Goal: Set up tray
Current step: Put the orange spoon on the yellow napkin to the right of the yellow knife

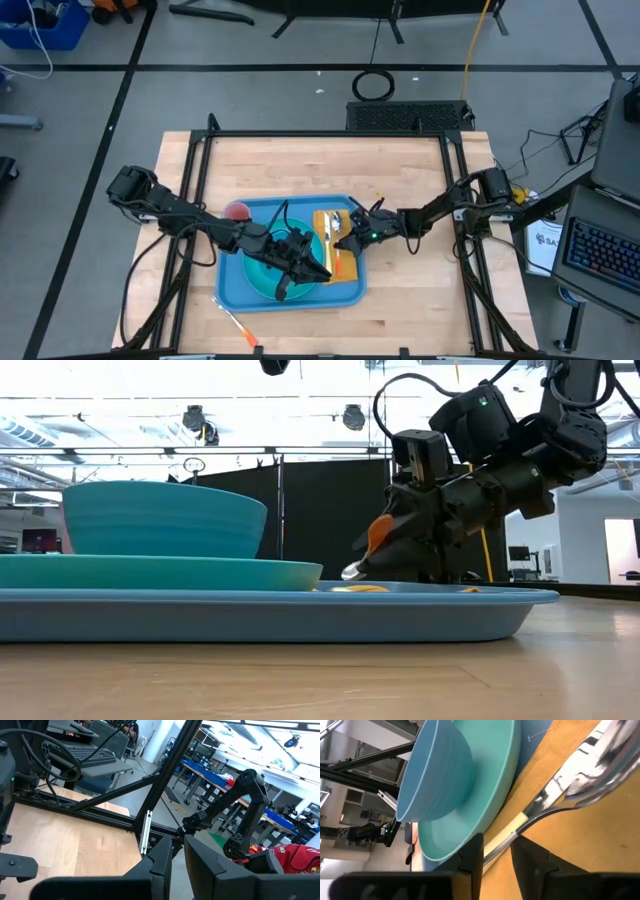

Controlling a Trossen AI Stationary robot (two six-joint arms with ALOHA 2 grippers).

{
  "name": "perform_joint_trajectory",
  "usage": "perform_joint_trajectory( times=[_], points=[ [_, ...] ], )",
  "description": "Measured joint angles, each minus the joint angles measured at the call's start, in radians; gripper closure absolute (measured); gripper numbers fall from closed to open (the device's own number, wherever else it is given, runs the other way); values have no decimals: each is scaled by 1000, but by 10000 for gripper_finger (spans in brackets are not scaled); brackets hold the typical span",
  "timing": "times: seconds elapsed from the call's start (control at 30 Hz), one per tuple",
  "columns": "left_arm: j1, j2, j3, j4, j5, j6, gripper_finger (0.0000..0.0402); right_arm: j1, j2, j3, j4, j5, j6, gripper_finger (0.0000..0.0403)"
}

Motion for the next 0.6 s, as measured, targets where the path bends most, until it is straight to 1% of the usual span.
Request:
perform_joint_trajectory(
  times=[0.17, 0.3, 0.6],
  points=[
    [0, 0, 0, 0, 0, 0, 348, 0, 2, -2, 39, -67, 18, 305],
    [0, 0, 0, 0, 0, 0, 348, 0, 3, -1, 78, -100, 23, 305],
    [0, 0, 0, 0, 0, 0, 348, 1, 3, -1, 86, -106, 5, 305]
  ],
)
